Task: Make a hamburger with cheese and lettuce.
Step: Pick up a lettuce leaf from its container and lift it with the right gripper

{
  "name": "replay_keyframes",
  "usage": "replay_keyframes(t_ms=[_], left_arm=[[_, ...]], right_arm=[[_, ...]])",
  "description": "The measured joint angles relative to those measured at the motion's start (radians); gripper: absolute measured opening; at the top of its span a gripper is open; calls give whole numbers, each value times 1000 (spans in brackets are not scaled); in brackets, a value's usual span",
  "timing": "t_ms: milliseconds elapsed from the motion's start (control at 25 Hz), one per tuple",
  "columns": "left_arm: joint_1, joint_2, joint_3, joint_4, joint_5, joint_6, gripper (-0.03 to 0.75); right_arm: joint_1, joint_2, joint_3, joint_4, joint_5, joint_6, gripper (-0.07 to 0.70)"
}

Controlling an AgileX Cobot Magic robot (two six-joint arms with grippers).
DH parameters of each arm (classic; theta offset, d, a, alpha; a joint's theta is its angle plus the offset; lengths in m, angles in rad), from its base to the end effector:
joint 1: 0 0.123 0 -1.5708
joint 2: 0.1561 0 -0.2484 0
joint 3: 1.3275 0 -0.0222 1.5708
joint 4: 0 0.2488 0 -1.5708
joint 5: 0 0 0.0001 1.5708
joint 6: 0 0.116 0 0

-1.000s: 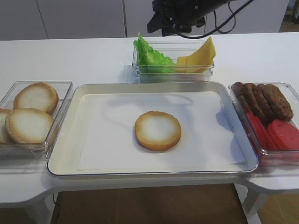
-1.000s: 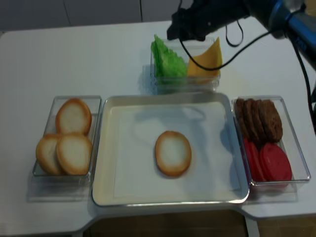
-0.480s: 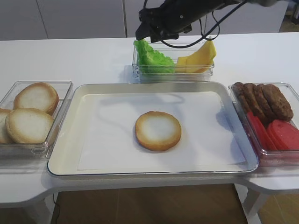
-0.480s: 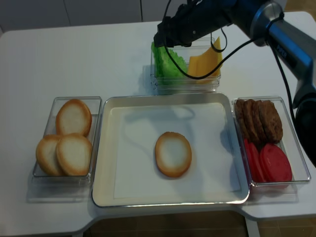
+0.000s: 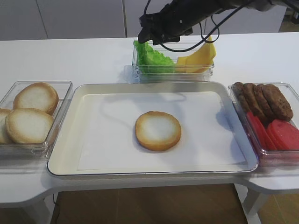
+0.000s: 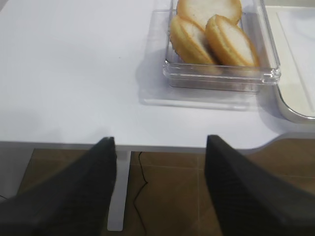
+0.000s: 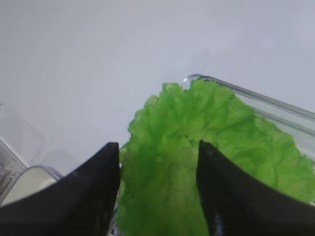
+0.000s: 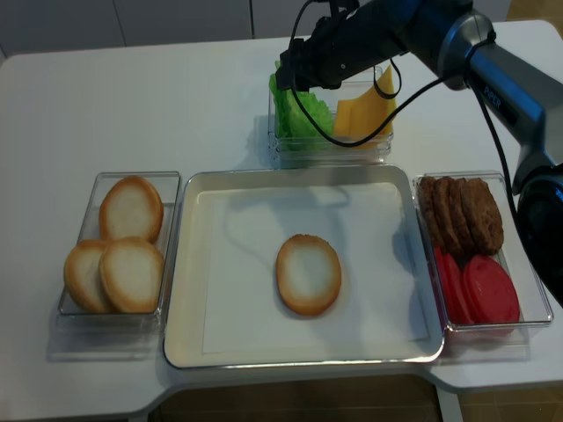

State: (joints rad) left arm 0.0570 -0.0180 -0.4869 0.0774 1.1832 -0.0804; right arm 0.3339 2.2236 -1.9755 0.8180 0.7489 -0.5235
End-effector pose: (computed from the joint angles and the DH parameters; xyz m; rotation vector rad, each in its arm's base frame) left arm 0.0436 0.0108 0.2500 -0.1579 2.1545 0.0808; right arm 0.4573 0.2197 0.2096 -0.4973 2.2690 0.8394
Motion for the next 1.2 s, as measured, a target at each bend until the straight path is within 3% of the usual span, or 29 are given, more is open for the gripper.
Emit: replay_keyframes(t_ms=[720,1200], left_arm=[[0,0,0,0,0,0,427],[0,0,0,0,0,0,427]], right_arm=[[0,15,0,-39,-4,0,105],[0,-27,0,-45,6,-2,43]])
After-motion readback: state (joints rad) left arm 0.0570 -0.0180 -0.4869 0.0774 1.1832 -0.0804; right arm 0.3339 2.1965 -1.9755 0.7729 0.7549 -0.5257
